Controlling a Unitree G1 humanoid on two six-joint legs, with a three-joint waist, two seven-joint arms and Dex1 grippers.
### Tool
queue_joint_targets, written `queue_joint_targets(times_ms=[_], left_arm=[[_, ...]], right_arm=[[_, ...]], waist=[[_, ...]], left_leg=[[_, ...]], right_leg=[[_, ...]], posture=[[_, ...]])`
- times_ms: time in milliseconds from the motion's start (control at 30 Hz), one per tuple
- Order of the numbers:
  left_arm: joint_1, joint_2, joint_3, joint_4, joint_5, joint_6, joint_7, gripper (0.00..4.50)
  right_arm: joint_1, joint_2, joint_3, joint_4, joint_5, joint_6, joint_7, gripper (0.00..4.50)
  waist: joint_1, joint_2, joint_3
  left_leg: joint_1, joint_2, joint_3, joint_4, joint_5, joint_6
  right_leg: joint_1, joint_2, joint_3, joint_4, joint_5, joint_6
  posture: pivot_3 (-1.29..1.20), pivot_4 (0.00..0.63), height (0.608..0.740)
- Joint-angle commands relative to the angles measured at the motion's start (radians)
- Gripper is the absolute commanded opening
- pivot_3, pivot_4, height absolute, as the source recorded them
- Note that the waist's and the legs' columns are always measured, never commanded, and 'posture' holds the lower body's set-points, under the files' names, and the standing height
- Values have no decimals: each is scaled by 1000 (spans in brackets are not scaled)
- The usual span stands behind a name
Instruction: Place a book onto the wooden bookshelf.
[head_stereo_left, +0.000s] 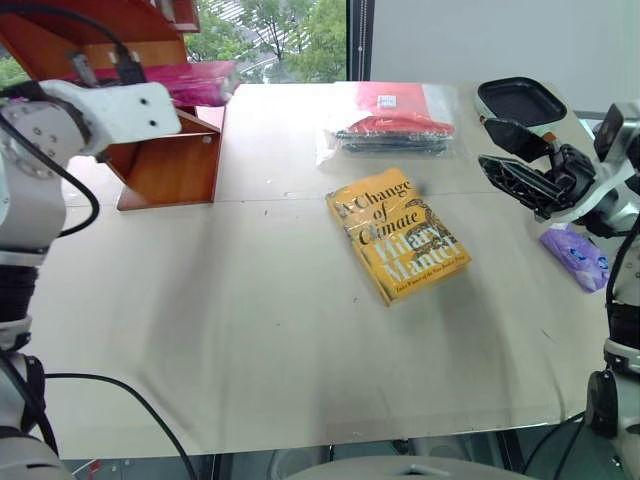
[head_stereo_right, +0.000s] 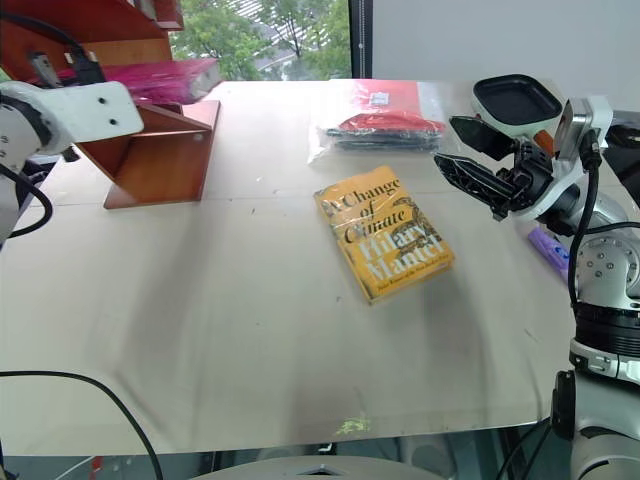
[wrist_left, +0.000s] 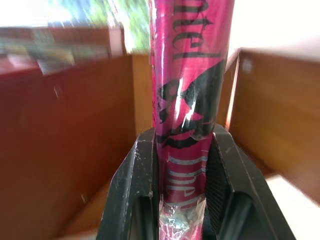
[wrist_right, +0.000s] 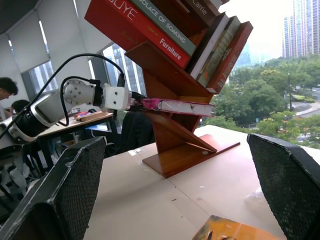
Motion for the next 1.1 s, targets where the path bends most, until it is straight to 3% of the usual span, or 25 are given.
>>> queue_joint_targets(times_ms=[33, 367, 433, 533, 633, 667, 933, 1100], left_arm=[[-24, 33, 18, 29, 28, 27, -16, 586], [-86, 22, 13, 111, 46, 41, 13, 586], [-85, 16, 14, 110, 45, 67, 10, 1611], [-81, 16, 20, 102, 48, 95, 14, 2793], [-74, 23, 28, 93, 49, 112, 13, 4350], [-71, 27, 33, 89, 48, 120, 12, 4474], [28, 37, 172, -69, -7, 205, 8, 4474], [19, -182, 346, -294, -183, 315, 78, 4474]], right_arm=[[0, -4, -22, -37, -1, -22, -2, 4500], [-7, 4, -16, -28, -17, -34, 0, 4500], [-8, 5, -15, -24, -21, -38, 1, 4500], [-8, 8, -14, -21, -26, -42, 2, 4500], [-5, 11, -11, -19, -35, -46, 3, 4500], [-1, 10, -6, -19, -43, -49, 7, 4500], [24, 1, -8, -14, -70, -66, 31, 4500], [125, -25, -6, -35, -115, -97, 42, 4500]], waist=[[0, 0, 0], [-20, 0, 0], [-25, -1, 0], [-24, -1, -1], [-19, -2, -1], [-17, -2, -1], [-14, -3, -1], [11, -5, -2]], left_leg=[[0, 0, 0, 0, 0, 0], [3, 1, 6, 5, -1, 1], [3, 1, 6, 5, -1, 2], [3, 2, 8, 5, -1, 1], [1, 2, 8, 5, -1, 1], [0, 1, 8, 5, -1, 1], [-1, 1, 8, 5, -1, 1], [-1, 1, 8, 7, -1, 1]], right_leg=[[0, 0, 0, 1, 0, 0], [-2, 1, 7, 8, 0, 0], [-2, 2, 8, 9, 0, 0], [-4, 2, 9, 10, 0, 0], [-5, 2, 9, 9, 0, 0], [-5, 2, 9, 9, 0, 0], [-7, 1, 9, 9, 0, 0], [-6, -1, 8, 8, 0, 0]], posture=[[0, 150, 740], [0, 150, 740], [0, 150, 740], [0, 150, 740], [0, 150, 740], [0, 150, 740], [0, 150, 740], [0, 150, 740]])
